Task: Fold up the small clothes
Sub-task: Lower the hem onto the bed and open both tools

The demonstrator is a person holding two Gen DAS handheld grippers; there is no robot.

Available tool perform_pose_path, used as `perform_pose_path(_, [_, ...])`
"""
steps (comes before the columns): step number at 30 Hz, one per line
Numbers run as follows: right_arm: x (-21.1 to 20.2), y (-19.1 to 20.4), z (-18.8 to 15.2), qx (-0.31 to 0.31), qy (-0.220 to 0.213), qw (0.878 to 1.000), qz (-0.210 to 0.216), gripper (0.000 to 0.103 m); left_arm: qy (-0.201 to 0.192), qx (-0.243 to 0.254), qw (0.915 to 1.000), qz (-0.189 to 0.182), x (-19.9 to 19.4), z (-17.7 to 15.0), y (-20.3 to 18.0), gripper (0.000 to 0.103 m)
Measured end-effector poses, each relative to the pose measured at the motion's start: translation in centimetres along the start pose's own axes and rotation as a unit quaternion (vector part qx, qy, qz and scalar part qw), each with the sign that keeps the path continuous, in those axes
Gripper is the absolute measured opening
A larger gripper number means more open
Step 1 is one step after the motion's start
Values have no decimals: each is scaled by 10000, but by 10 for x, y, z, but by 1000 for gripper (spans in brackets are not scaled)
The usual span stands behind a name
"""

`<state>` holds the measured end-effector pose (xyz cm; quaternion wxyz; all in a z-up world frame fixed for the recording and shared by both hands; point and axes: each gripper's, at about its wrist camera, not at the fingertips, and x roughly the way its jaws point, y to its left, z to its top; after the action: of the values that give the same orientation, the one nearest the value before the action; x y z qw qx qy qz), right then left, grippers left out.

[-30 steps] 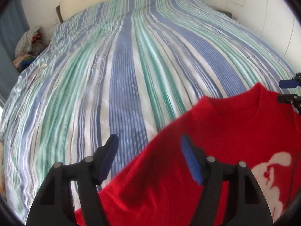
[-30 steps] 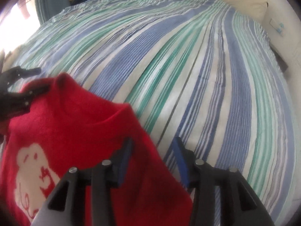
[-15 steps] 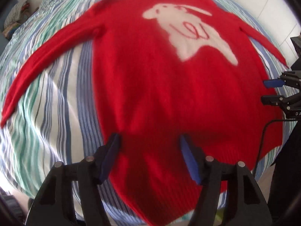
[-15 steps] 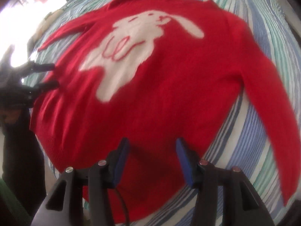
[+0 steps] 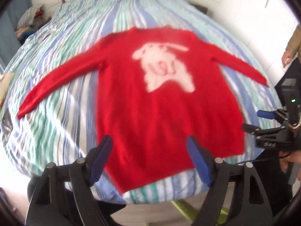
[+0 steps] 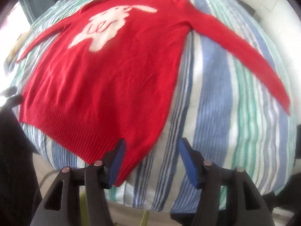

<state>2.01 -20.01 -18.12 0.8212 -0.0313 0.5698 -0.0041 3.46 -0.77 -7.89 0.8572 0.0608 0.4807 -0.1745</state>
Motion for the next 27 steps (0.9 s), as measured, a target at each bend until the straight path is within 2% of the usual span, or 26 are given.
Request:
perform_pose_path(1, [-8,0,3,75,-110,9998,-140,80,-142,196,9997,-80,-8,10,-18,90])
perform_pose_path(3, [-20,2,13,162,-357,9988,-306,80,-319,489,9983,-5,-12,28,-45,90])
perform_pose_path(4, [-24,1,18,197,-456,9982,-347,80,-337,473,9983,68,-8,36,-49,90])
perform_pose_path(6, [-34,5,29,221,-562,9973,-429,80,-272,218,9989,319,11,49,-42,90])
perform_pose_path(8, [-46,6,35,235,-733,9957,-522,80,-238,-176,9971,698,23,46,-21,90])
perform_pose_path(10, [-60,5,36,266,-841,9943,-601,80,-116,-417,9962,751,32,40,-4,89])
perform_pose_path(12, [-70,18,54,238,-984,9935,-525,80,-87,-298,9961,820,33,30,-4,90])
perform_pose_path(14, [-71,31,60,70,-1115,9922,-552,80,-40,-167,9951,977,45,20,-1,97])
perform_pose_path(17, [-51,44,66,-142,-1268,9913,-313,80,361,-526,9919,1103,78,0,25,97])
perform_pose_path(20, [-6,54,62,-362,-1042,9937,-201,80,798,-680,9860,1299,107,-31,44,96])
perform_pose_path(22, [25,55,51,-407,-781,9961,-72,80,688,-735,9866,1287,109,-48,51,103])
perform_pose_path(23, [42,54,44,-369,-560,9977,-91,80,648,-772,9867,1272,108,-52,52,102])
perform_pose_path(24, [49,50,36,-262,-583,9980,-25,83,652,-806,9870,1228,106,-54,53,102])
perform_pose_path(25, [47,48,30,-176,-792,9967,13,85,652,-821,9871,1207,105,-54,53,103])
perform_pose_path(27, [46,50,24,-241,-804,9965,-55,86,675,-792,9873,1204,106,-54,53,103])
